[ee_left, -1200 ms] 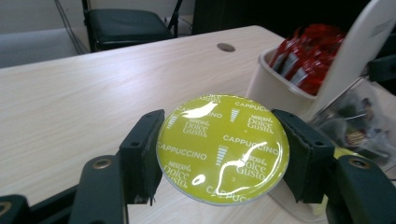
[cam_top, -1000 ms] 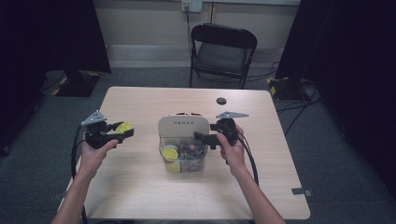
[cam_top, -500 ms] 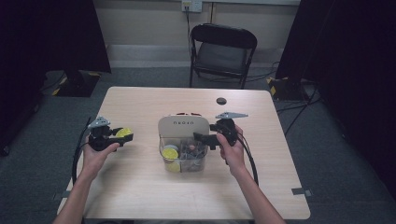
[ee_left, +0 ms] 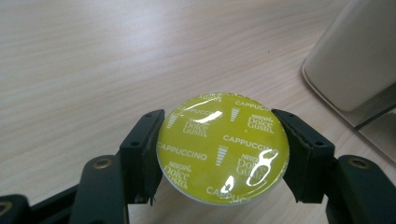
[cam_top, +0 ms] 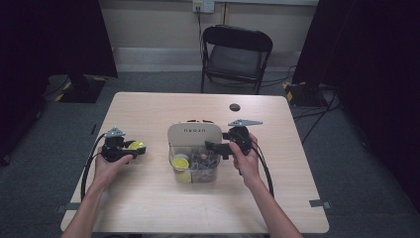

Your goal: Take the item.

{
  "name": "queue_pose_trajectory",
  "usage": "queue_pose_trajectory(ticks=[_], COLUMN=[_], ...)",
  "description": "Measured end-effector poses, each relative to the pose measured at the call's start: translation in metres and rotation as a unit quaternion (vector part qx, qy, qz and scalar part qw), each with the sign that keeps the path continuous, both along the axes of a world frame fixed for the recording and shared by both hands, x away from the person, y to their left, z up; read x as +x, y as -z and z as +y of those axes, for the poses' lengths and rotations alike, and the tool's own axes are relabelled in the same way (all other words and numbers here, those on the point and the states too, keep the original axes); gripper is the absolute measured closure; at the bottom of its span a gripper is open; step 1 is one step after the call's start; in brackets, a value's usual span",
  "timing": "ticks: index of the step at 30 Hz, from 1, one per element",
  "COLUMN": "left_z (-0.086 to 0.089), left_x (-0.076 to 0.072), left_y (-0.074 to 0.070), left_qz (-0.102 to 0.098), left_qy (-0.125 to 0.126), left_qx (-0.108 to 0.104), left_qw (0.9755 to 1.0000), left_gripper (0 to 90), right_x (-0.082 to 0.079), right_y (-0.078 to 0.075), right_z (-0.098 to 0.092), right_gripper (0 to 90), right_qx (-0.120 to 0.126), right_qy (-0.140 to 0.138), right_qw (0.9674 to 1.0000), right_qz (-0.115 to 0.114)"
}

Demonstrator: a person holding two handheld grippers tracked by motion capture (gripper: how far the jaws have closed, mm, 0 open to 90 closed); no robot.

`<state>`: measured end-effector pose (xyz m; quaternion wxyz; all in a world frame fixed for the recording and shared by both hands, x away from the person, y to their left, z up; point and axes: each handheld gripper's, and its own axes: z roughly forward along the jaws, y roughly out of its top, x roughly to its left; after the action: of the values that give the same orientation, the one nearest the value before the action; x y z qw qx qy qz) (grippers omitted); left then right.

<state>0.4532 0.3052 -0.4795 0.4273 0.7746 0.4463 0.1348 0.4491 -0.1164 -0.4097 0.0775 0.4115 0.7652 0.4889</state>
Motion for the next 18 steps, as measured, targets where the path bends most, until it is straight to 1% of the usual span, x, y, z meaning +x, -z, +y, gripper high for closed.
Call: queue_pose_trajectory(ticks=[5,9,13,14,18], left_z=[-0.001,-0.001,-0.003,-0.003,-0.002], left_x=[0.002,0.002,0.004,0.004,0.005], left_y=[0.007,0.010,0.013,0.013,0.014], left_qz=[0.012,0.015,0.018,0.019,0.022], left_qy=[0.002,0.001,0.007,0.007,0.004], left_qx=[0.011,0.017,0.019,0.014,0.008], left_qw=[0.9999,0.9997,0.9996,0.9997,0.9997], left_gripper=[38.1,38.0,38.0,38.0,37.9], right_x=[0.000,-0.001,0.000,0.000,0.000], right_y=[0.000,0.000,0.000,0.000,0.000], right_z=[0.000,0.000,0.000,0.000,0.001], right_gripper=[11.5,11.7,11.7,11.7,11.6], right_qx=[-0.001,-0.001,-0.001,-0.001,-0.002], right_qy=[0.001,0.002,0.001,0.001,0.000], right_qw=[1.0000,1.0000,1.0000,1.0000,1.0000], right_qz=[-0.001,-0.001,-0.001,-0.001,0.000])
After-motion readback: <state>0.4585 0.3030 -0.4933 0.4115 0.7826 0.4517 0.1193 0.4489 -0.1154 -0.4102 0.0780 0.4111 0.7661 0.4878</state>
